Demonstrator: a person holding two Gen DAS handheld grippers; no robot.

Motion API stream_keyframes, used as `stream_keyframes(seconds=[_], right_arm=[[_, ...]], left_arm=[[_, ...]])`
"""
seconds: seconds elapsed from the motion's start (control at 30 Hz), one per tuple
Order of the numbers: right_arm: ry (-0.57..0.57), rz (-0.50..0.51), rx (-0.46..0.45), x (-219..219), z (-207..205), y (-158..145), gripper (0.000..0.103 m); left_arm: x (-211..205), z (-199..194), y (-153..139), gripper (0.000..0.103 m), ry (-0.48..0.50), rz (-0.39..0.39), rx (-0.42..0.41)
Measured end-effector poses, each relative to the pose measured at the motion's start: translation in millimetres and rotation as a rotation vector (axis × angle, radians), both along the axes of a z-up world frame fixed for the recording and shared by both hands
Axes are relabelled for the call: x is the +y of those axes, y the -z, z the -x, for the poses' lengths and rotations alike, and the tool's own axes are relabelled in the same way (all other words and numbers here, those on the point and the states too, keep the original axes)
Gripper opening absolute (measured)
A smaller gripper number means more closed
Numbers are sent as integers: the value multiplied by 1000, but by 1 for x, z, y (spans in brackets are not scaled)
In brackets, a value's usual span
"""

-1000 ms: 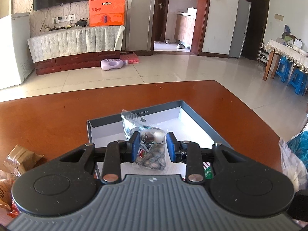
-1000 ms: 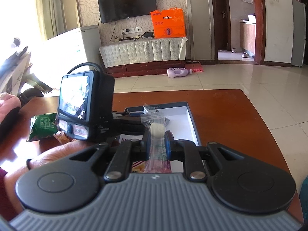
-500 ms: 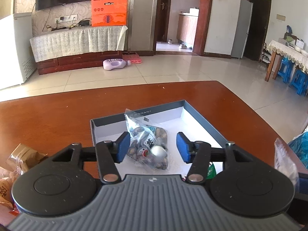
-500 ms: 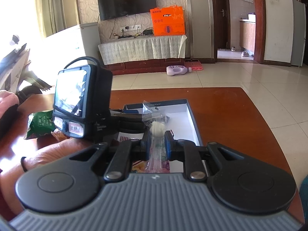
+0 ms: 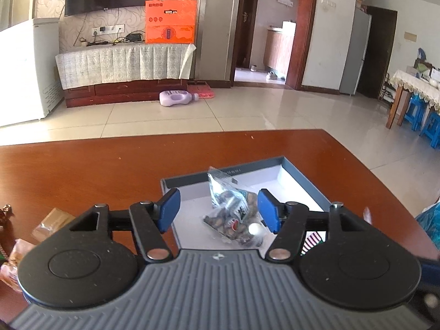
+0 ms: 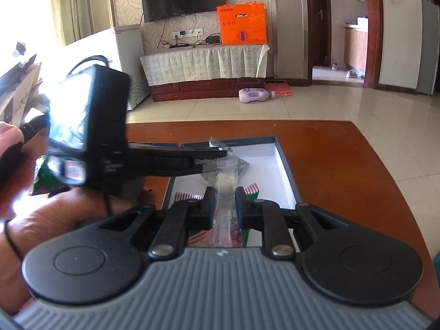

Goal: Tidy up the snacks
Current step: 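Open the right tool to drop its clear candy packet into the box, then move both open tools back toward the snacks on the table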

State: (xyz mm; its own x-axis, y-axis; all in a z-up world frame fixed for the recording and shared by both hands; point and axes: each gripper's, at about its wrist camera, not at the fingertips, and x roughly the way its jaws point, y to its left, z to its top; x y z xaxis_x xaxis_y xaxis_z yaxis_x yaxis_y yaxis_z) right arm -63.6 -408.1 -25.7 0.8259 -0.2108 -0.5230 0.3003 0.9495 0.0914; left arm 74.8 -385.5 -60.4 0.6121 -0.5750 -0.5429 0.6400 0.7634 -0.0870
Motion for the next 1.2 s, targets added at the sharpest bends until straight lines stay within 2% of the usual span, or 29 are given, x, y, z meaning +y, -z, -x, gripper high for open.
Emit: stream_keyframes(seconds=[0.17, 0.4, 0.77, 0.83, 0.9, 0.93, 1.2], right_arm=[[16, 3, -31, -1, -15, 3, 19], [30, 6, -44, 1, -32, 11, 19], [36, 23, 9, 10, -46, 21, 21], [34, 25, 5, 13, -46, 18, 28], [36, 38, 0, 16, -44, 16, 42], [36, 47, -4, 16, -43, 16, 44], [42, 34, -41, 20, -32, 8, 46]], left_arm=[[21, 2, -12, 68, -22, 14, -19], [51, 2, -20, 68, -48, -10, -42], [96, 5, -22, 68, -80, -40, -48], [101, 6, -24, 68, -93, -38, -44], [108, 6, -27, 68, -104, -29, -40], [111, 6, -28, 68, -109, -27, -40], [143, 11, -43, 69, -144, -34, -64]])
